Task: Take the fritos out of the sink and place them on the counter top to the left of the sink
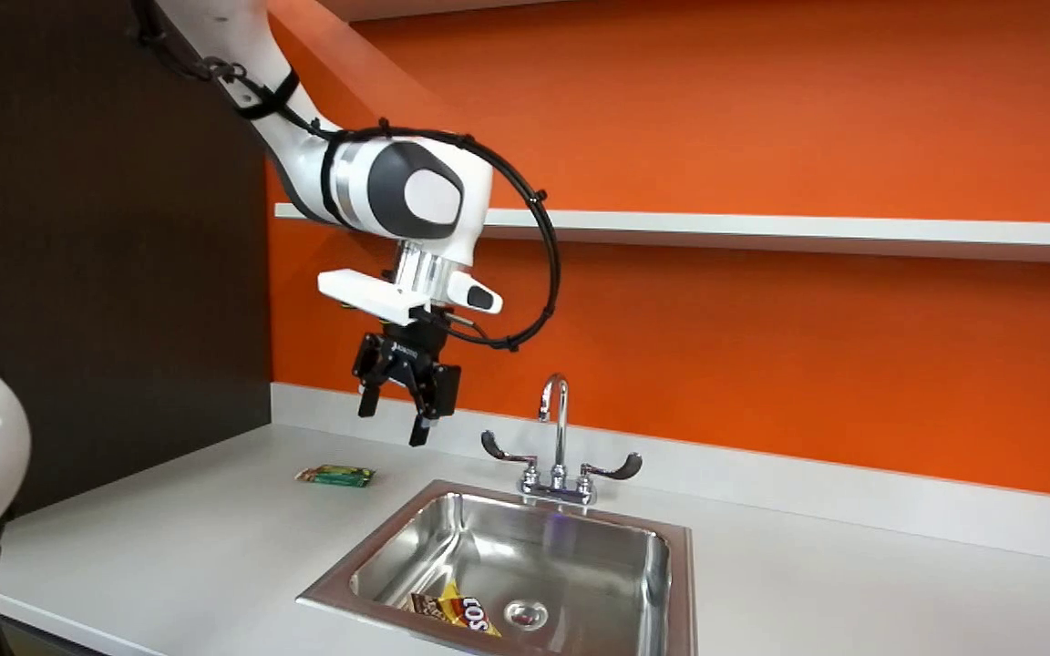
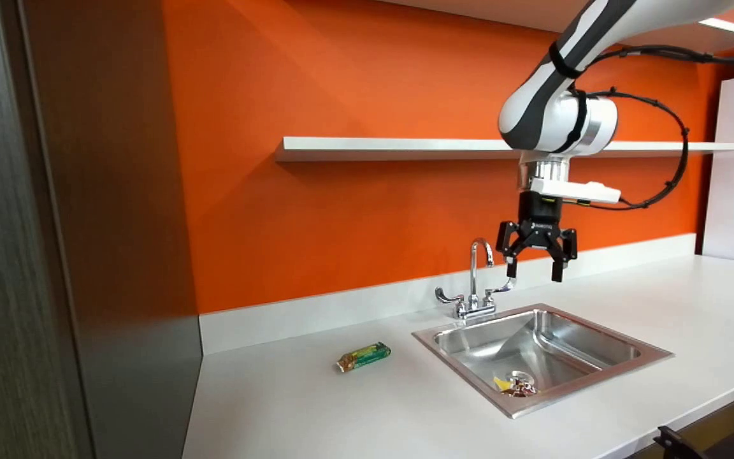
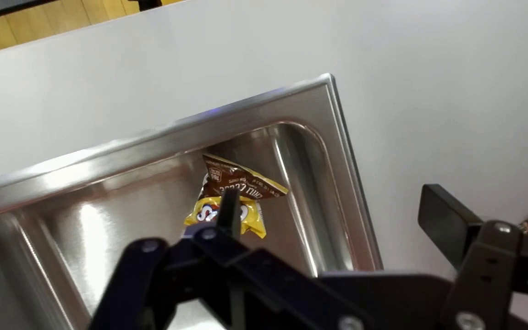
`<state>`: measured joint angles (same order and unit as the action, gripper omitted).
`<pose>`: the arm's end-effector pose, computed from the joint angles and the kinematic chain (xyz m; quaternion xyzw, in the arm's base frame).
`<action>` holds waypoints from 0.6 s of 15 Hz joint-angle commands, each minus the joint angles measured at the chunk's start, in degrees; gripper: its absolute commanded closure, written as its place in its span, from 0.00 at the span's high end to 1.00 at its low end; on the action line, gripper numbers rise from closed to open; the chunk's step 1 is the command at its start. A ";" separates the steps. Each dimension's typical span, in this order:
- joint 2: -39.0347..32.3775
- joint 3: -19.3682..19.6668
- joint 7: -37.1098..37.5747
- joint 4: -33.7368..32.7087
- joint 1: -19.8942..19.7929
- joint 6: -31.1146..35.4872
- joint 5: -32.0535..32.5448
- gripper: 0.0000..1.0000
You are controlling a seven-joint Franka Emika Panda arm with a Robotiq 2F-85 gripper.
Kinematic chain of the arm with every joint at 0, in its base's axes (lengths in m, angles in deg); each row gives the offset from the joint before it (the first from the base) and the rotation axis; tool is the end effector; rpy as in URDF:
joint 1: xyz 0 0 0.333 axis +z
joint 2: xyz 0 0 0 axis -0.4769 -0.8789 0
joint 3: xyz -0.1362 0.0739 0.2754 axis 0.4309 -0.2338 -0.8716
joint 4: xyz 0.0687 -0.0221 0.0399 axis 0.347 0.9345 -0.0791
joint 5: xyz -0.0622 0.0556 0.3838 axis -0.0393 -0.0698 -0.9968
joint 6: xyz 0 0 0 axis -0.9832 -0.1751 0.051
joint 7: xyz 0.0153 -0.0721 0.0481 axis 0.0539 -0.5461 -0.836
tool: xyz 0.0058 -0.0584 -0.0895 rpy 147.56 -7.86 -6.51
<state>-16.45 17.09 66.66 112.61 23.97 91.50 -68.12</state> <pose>0.4224 -0.0843 0.3602 -0.9874 0.1167 0.0629 0.0864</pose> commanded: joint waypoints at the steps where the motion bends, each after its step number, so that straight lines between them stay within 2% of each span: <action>1: -5.91 0.23 3.15 -2.15 -1.67 2.99 0.74 1.00; 9: -18.22 1.30 6.26 -7.27 -2.80 9.43 1.32 1.00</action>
<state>-29.82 18.56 70.43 108.99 22.05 99.87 -68.11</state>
